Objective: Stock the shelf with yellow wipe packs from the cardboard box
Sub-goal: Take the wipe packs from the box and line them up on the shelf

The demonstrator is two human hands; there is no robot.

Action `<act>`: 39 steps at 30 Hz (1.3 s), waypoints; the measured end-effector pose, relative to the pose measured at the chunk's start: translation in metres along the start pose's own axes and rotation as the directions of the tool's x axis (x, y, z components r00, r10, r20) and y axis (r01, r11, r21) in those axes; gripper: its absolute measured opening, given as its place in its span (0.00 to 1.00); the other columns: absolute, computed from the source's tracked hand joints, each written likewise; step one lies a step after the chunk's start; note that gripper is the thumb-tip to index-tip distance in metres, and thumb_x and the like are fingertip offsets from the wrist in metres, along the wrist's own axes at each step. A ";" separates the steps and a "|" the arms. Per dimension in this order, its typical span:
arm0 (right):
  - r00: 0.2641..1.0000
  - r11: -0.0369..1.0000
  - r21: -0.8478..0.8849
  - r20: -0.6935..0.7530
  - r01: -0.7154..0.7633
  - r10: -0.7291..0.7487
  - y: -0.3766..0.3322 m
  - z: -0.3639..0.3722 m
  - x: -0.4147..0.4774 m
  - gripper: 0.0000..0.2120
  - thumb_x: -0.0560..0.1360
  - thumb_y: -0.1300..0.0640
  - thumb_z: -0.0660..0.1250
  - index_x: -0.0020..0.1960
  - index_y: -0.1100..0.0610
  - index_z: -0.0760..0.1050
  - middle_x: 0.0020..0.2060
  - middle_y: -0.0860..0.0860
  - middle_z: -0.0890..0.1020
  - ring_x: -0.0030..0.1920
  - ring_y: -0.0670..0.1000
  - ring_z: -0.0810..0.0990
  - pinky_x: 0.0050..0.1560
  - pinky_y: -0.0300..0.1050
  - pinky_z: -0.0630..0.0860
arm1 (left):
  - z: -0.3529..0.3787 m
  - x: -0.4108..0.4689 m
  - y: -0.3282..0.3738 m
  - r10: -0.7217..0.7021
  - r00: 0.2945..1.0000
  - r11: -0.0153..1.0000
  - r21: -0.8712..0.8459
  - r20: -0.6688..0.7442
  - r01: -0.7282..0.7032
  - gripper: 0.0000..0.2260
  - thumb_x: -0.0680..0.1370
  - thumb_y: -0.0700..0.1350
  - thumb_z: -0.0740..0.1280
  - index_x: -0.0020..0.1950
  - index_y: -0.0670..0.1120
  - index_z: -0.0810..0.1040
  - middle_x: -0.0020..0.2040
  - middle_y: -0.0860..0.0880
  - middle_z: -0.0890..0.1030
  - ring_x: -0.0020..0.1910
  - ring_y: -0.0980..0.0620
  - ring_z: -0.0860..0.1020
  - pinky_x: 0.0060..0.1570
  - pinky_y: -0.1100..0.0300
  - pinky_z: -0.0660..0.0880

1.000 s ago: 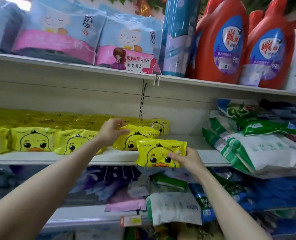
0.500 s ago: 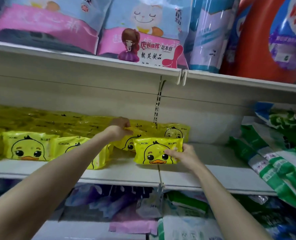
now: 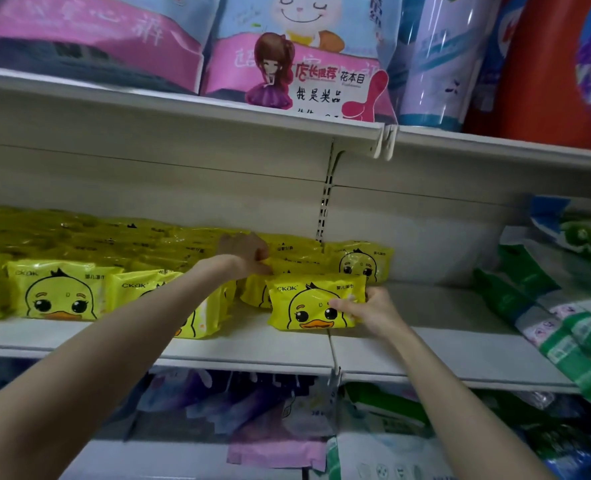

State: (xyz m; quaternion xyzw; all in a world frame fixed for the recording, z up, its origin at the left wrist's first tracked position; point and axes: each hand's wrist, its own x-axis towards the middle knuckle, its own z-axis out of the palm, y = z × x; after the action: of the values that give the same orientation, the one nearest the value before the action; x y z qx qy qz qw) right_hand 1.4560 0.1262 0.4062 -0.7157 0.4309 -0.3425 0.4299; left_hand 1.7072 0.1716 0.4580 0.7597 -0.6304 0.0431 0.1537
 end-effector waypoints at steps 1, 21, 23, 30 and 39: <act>1.000 1.000 0.006 -0.005 -0.008 0.008 0.001 0.001 0.001 0.12 0.67 0.56 0.76 0.36 0.56 0.72 0.31 0.50 0.75 0.26 0.43 0.72 0.31 0.35 0.70 | 0.000 0.001 -0.001 -0.005 1.000 1.000 0.022 -0.002 0.005 0.14 0.72 0.55 0.70 0.37 0.50 0.69 0.40 0.51 0.74 0.44 0.49 0.72 0.49 0.56 0.59; 0.999 0.998 0.053 -0.050 0.019 -0.016 -0.013 0.060 0.002 0.18 0.65 0.54 0.78 0.47 0.58 0.73 0.35 0.51 0.80 0.34 0.44 0.78 0.36 0.35 0.72 | -0.018 -0.037 -0.005 0.105 0.988 0.993 -0.056 0.116 -0.099 0.25 0.64 0.58 0.76 0.56 0.49 0.77 0.53 0.50 0.77 0.53 0.49 0.73 0.54 0.55 0.65; 0.997 1.000 0.007 -0.083 0.010 -0.010 -0.007 0.061 0.003 0.26 0.61 0.51 0.80 0.51 0.60 0.73 0.40 0.52 0.81 0.39 0.47 0.81 0.37 0.36 0.73 | -0.017 -0.035 -0.002 0.112 0.989 0.993 0.028 0.097 -0.115 0.23 0.65 0.57 0.76 0.54 0.49 0.77 0.50 0.50 0.76 0.52 0.49 0.72 0.56 0.54 0.61; 0.998 0.995 -0.078 0.001 -0.062 0.063 -0.008 0.054 -0.003 0.38 0.64 0.53 0.79 0.64 0.64 0.62 0.61 0.54 0.71 0.61 0.52 0.72 0.61 0.48 0.72 | -0.012 -0.029 0.002 0.136 0.990 0.986 0.095 0.040 -0.139 0.20 0.64 0.57 0.76 0.48 0.48 0.77 0.41 0.50 0.75 0.45 0.50 0.70 0.50 0.57 0.57; 0.997 0.997 0.026 -0.028 0.077 -0.076 -0.013 0.058 -0.008 0.44 0.64 0.65 0.78 0.73 0.56 0.56 0.56 0.57 0.76 0.43 0.43 0.74 0.37 0.26 0.71 | -0.013 -0.027 0.004 0.096 0.994 0.985 0.141 0.058 -0.103 0.21 0.64 0.58 0.76 0.50 0.49 0.75 0.44 0.51 0.74 0.51 0.49 0.69 0.53 0.54 0.59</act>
State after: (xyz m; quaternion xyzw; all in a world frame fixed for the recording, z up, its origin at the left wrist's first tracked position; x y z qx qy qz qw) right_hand 1.5073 0.1555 0.3945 -0.7210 0.4044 -0.3743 0.4202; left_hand 1.6992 0.2002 0.4643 0.7372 -0.6665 0.0767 0.0803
